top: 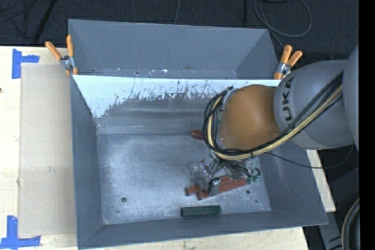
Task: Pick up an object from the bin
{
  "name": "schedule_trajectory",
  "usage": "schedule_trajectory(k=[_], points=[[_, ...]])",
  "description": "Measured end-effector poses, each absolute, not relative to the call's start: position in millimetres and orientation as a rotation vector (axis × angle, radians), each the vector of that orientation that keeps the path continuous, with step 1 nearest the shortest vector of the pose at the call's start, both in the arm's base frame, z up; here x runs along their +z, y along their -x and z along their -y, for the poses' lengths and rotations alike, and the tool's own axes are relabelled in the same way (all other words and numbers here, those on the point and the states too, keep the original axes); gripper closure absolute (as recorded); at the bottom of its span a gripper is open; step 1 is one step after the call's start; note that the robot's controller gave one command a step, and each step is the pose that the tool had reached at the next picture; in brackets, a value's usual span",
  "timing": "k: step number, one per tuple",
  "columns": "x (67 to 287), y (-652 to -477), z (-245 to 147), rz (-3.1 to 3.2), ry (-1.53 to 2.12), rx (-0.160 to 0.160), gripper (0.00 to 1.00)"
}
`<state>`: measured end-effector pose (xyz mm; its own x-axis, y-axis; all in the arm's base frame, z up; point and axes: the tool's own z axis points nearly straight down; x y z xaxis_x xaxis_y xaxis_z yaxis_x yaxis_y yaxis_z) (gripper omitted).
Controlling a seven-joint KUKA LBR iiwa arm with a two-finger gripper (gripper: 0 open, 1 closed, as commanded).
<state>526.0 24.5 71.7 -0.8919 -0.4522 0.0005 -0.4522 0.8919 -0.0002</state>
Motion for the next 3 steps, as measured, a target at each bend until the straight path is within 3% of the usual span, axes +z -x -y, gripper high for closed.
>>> schedule_trajectory(k=[1,2,3], points=[[71,-525.9,-25,3.058,-0.73,-0.001,0.0],[75,-543.4,-35,3.004,-0.927,-0.001,0.0],[136,-612.0,15,3.005,-0.956,0.01,0.0]])
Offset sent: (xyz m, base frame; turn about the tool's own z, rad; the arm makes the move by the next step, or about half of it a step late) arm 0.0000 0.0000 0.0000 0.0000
